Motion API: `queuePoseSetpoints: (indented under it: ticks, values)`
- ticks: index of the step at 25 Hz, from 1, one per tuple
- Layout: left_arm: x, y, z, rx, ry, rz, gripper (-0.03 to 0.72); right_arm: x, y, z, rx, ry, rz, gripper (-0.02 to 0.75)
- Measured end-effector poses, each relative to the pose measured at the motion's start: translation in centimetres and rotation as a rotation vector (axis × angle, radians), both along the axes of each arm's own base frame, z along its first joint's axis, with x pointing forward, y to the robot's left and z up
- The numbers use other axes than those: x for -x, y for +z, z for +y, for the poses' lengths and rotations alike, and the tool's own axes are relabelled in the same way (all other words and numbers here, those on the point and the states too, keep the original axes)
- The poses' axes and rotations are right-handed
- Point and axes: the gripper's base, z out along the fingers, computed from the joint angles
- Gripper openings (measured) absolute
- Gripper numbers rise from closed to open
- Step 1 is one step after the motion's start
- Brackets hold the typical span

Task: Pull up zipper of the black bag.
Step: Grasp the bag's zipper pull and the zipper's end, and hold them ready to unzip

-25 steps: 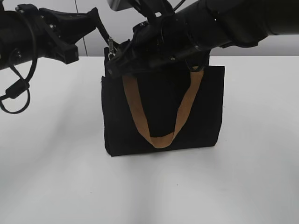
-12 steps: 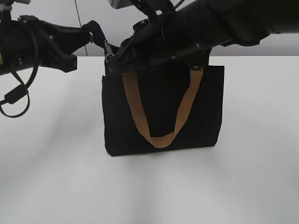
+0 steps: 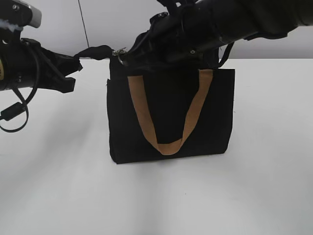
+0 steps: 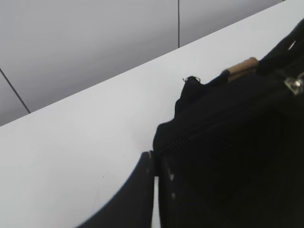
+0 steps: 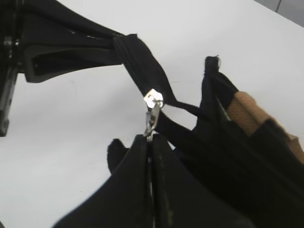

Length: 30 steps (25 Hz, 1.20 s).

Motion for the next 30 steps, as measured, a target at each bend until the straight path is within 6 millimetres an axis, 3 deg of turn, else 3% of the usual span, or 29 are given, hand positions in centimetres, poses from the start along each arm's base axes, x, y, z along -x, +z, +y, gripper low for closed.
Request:
queuePoseSetpoints:
  ticks: [14, 30]
  values:
    - [0.1, -0.8, 0.7, -0.069, 0.064, 0.075, -0.010, -1.3, -0.3, -2.9, 0.000, -0.026, 0.073, -0.001]
    - [0.1, -1.0, 0.9, -0.086, 0.083, 0.096, -0.010, -3.4, -0.4, -9.8, -0.022, -0.106, 0.188, -0.001]
